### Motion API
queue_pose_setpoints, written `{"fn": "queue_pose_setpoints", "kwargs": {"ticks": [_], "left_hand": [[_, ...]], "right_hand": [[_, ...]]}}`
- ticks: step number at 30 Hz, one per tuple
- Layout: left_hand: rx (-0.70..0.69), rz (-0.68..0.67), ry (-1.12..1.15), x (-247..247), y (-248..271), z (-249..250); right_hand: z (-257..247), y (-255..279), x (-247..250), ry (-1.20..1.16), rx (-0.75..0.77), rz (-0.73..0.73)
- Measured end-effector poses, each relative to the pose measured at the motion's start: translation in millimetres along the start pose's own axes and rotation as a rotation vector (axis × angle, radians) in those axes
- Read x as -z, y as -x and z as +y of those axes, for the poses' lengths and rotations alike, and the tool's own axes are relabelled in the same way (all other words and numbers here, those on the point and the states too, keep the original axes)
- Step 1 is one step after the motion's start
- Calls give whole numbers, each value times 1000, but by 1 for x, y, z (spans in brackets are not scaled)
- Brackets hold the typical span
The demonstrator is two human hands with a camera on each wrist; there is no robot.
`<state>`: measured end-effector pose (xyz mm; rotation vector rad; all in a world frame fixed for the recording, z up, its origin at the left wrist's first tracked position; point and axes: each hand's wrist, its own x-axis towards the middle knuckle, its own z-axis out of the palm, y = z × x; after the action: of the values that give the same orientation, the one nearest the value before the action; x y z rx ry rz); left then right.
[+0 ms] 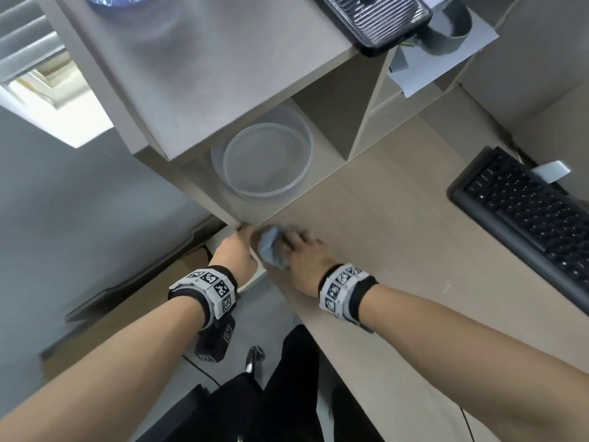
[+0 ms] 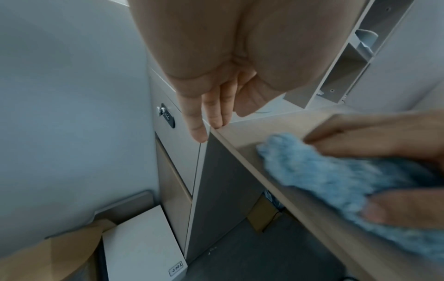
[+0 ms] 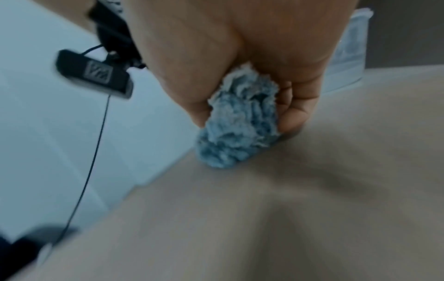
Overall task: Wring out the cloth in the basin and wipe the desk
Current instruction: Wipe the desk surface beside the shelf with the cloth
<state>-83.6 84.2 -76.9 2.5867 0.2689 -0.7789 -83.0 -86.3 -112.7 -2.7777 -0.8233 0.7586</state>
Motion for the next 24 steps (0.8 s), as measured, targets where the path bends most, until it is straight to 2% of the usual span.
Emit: {"fn": "queue_pose_setpoints", "kwargs": {"ticks": [3, 5, 7, 9, 10, 13, 15, 18, 20, 24], "left_hand": [[-15, -12, 3, 1, 2, 2], [-30, -35, -11, 1, 3, -1], [-34, -49, -27, 1, 3, -2], [-25, -44, -27, 3, 2, -2], [-14, -40, -23, 3, 1, -1], [-11, -1, -31, -2, -2, 1], [-15, 15, -35, -12, -3, 6], [9, -2, -58, -21, -3, 11], [19, 10, -81, -26, -2, 15], [-33, 73, -178, -39, 0, 33]], "right_hand": [[15, 33, -18, -26, 106, 9], [37, 36, -16, -44, 9, 73], [49, 23, -2, -59, -163, 88], [43, -1, 10, -80, -294, 132], [34, -11, 13, -92, -313, 137], [-12, -18, -7, -7, -146, 95], [-28, 3, -30, 62, -46, 94], [-11, 42, -48, 36, -34, 179], [21, 70, -52, 62, -142, 188], [105, 132, -47, 51, -560, 192]]}}
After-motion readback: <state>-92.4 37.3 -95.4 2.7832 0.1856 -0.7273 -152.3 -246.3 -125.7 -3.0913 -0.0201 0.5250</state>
